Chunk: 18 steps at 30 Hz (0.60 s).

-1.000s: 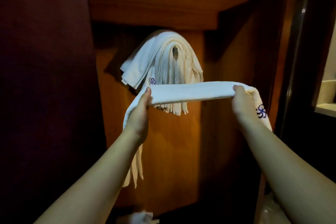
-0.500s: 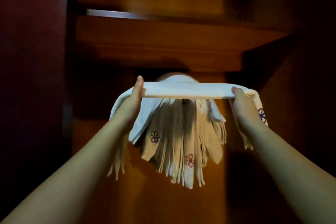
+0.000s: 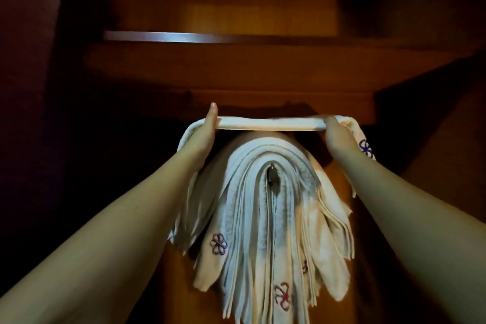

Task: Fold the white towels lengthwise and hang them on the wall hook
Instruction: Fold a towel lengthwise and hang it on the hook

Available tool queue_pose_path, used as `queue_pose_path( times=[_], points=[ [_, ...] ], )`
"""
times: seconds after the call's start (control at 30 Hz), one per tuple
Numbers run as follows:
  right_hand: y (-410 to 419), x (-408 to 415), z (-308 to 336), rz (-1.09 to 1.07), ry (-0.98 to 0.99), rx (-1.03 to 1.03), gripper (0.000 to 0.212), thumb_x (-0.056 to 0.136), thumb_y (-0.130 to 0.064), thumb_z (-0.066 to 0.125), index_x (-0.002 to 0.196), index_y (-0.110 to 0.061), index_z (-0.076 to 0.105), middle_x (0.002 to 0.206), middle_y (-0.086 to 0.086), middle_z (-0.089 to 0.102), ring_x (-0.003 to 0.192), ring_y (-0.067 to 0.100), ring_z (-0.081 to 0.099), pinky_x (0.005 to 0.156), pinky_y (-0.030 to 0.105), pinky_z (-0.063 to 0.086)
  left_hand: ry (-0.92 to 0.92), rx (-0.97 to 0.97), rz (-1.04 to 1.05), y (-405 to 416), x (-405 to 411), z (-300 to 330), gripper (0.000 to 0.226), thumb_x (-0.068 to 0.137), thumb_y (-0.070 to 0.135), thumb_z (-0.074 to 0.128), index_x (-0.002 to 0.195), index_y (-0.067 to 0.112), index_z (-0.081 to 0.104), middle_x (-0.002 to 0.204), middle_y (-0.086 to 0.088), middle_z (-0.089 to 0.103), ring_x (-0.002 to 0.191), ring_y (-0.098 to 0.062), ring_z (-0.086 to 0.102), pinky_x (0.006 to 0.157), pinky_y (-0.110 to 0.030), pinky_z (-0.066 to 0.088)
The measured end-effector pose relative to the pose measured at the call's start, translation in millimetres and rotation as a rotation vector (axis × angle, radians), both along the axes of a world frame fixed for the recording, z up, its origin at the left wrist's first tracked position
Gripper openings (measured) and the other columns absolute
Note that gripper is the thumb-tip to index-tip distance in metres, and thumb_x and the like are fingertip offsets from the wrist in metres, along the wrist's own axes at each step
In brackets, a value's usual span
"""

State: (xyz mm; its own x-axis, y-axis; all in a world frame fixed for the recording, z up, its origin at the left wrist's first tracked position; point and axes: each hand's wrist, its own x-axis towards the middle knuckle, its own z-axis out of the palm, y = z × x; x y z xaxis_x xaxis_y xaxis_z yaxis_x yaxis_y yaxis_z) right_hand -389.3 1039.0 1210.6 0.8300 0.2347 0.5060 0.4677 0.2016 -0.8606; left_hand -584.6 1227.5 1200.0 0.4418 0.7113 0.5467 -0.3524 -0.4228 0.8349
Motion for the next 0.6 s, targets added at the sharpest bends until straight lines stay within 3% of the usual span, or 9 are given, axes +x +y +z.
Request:
queue_pose_path(
  times=[0.1,0.2,0.27,0.43,0.6],
  points=[
    [10.0,8.2,-7.5,0.056,0.039,-0.032,0.047,0.100,-0.046,0.037,0.117,-0.010,0.061,0.098,0.010,0.063,0.088,0.023,0.059,0.081,0.031,0.041,0.022,-0.034,0.019,13.1,11.0,-2.8,0.078,0.075,0.089,0.044,0.097,0.022,0.078,0.096,-0.007,0.077,0.088,-0.019,0.074,0.086,-0.035,0.055],
    [20.1,17.4,-27.5,0.108,0.071,-0.059,0.045,0.099,-0.047,0.035,0.103,-0.013,0.064,0.111,0.017,0.065,0.100,0.030,0.061,0.095,0.037,0.046,0.055,-0.119,-0.071,20.3,19.4,-24.7,0.084,0.077,0.090,0.043,0.106,0.018,0.076,0.097,-0.013,0.077,0.090,-0.028,0.075,0.092,-0.044,0.056],
    [23.8,20.8,-45.8,0.130,0.089,-0.080,0.041,0.101,-0.044,0.035,0.095,-0.013,0.062,0.108,0.016,0.065,0.099,0.029,0.059,0.093,0.038,0.045,0.052,-0.177,-0.137,17.8,22.1,-39.7,0.084,0.081,0.086,0.041,0.116,0.016,0.072,0.102,-0.015,0.076,0.095,-0.030,0.074,0.096,-0.047,0.055],
    [29.8,21.5,-69.9,0.146,0.097,-0.079,0.044,0.091,-0.050,0.039,0.094,-0.017,0.067,0.101,0.015,0.069,0.098,0.033,0.061,0.099,0.049,0.047,-0.118,-0.279,-0.246,5.2,23.8,-61.7,0.063,0.098,0.067,0.034,0.102,0.017,0.072,0.087,-0.007,0.078,0.074,-0.018,0.076,0.060,-0.026,0.055],
    [27.7,25.6,-57.5,0.123,0.137,-0.023,0.040,0.094,-0.046,0.038,0.095,-0.016,0.065,0.106,0.016,0.066,0.100,0.032,0.059,0.094,0.045,0.045,-0.165,-0.310,-0.158,7.4,19.7,-47.0,0.057,0.095,0.063,0.048,0.111,0.013,0.071,0.096,-0.014,0.076,0.093,-0.030,0.072,0.088,-0.039,0.055]
  ],
)
